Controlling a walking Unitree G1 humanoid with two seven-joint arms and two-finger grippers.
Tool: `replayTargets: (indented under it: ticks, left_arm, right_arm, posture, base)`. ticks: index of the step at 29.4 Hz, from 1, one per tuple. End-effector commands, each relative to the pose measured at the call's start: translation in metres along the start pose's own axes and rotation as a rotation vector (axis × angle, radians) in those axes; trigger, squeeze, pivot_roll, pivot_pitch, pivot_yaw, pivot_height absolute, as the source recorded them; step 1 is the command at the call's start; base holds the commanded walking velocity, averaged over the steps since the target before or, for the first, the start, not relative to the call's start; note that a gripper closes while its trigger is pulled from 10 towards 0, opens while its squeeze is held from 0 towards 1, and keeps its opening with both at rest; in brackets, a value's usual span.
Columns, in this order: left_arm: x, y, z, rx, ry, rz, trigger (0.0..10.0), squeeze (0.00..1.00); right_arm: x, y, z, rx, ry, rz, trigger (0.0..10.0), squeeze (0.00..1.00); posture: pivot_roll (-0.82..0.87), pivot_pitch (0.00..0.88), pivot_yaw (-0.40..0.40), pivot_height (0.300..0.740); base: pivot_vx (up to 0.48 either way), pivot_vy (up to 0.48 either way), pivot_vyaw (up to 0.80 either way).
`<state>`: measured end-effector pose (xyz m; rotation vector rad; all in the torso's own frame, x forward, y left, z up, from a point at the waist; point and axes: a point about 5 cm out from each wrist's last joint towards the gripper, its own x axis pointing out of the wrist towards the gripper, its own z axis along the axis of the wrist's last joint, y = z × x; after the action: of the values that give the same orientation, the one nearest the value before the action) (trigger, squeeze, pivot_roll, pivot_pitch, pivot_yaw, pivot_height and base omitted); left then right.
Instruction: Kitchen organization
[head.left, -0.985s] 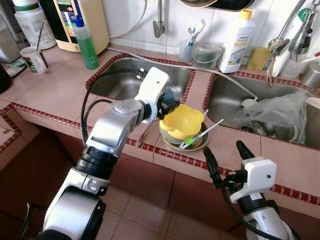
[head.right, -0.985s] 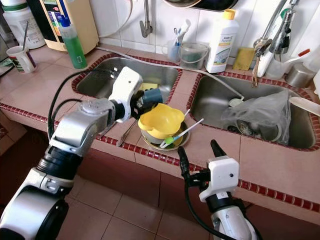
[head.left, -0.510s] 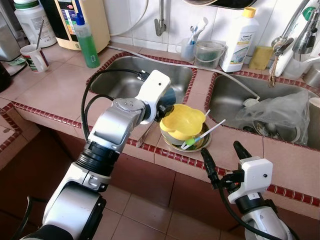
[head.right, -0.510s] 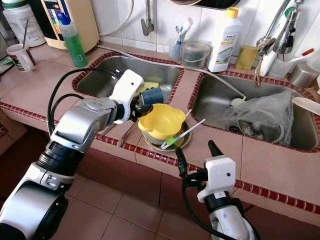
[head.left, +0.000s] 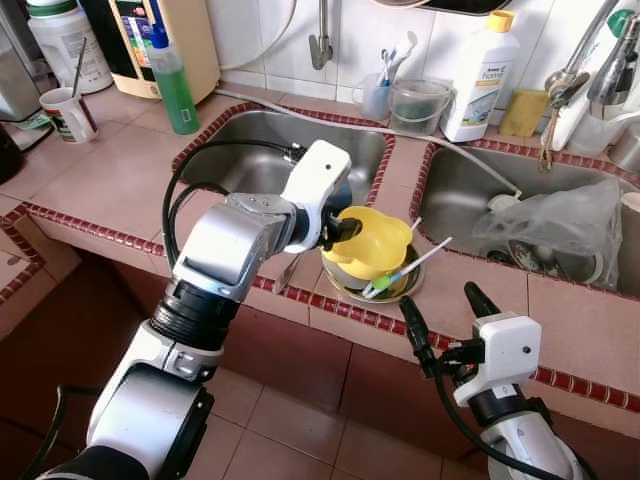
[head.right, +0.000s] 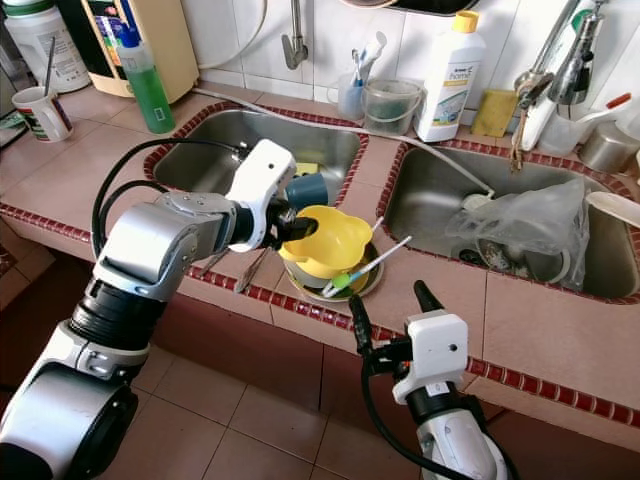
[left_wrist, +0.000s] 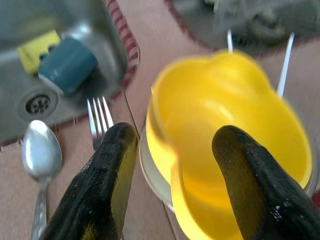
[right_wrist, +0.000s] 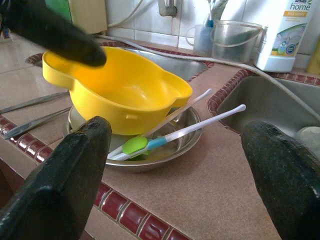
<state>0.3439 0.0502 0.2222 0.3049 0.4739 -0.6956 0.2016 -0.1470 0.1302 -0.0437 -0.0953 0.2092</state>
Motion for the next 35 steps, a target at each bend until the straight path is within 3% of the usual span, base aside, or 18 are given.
replayTargets:
  ticks: [1, 11, 16, 23, 24, 25, 27, 29, 35]
  left_arm:
    - [0.0, 0.002, 0.0, 0.042, 0.023, 0.044, 10.0, 0.0]
    - [0.004, 0.003, -0.007, 0.043, 0.057, 0.082, 10.0, 0.0]
    - [0.008, -0.002, -0.013, -0.006, 0.102, 0.052, 10.0, 0.0]
    - [0.009, -0.012, -0.011, 0.008, 0.088, -0.008, 10.0, 0.0]
    - [0.009, -0.013, -0.01, 0.011, 0.076, -0.012, 9.6, 0.0]
    - [0.008, -0.013, -0.008, 0.001, 0.051, -0.021, 3.8, 0.0]
    - [0.008, -0.013, -0.007, -0.014, 0.046, -0.026, 3.8, 0.0]
    - [0.006, -0.011, -0.004, -0.012, 0.017, -0.032, 0.0, 0.0]
    - [0.004, -0.006, -0.004, 0.005, 0.014, -0.013, 0.0, 0.0]
  right_arm:
    - [0.0, 0.002, 0.004, -0.002, -0.01, 0.003, 10.0, 0.0]
    - [0.002, 0.004, 0.003, 0.002, -0.013, 0.001, 10.0, 0.0]
    - [0.001, 0.006, 0.002, 0.004, -0.012, -0.003, 10.0, 0.0]
    - [-0.001, 0.007, 0.001, 0.003, -0.008, -0.014, 10.0, 0.0]
    - [-0.001, 0.007, 0.001, 0.003, -0.007, -0.016, 10.0, 0.0]
    - [-0.001, 0.007, 0.001, 0.004, -0.007, -0.019, 10.0, 0.0]
    - [-0.001, 0.007, 0.001, 0.004, -0.007, -0.02, 10.0, 0.0]
    - [-0.002, 0.008, 0.0, 0.006, -0.005, -0.027, 10.0, 0.0]
    - [-0.001, 0.008, 0.0, 0.009, -0.006, -0.033, 10.0, 0.0]
  posture:
    - [-0.08, 0.071, 0.038, 0.731]
    - [-0.08, 0.06, 0.048, 0.731]
    - [-0.08, 0.059, 0.055, 0.731]
    - [-0.09, 0.06, 0.068, 0.731]
    - [-0.09, 0.062, 0.07, 0.731]
    - [-0.09, 0.064, 0.073, 0.731]
    - [-0.09, 0.064, 0.073, 0.731]
    - [-0.09, 0.069, 0.077, 0.731]
    - [-0.08, 0.075, 0.076, 0.731]
  base:
    - [0.0, 0.0, 0.0]
    - [0.0, 0.0, 0.0]
    - [0.0, 0.0, 0.0]
    - [0.0, 0.0, 0.0]
    - [0.0, 0.0, 0.0]
    - [0.0, 0.0, 0.0]
    - [0.0, 0.0, 0.0]
    - [0.0, 0.0, 0.0]
    - [0.0, 0.0, 0.0]
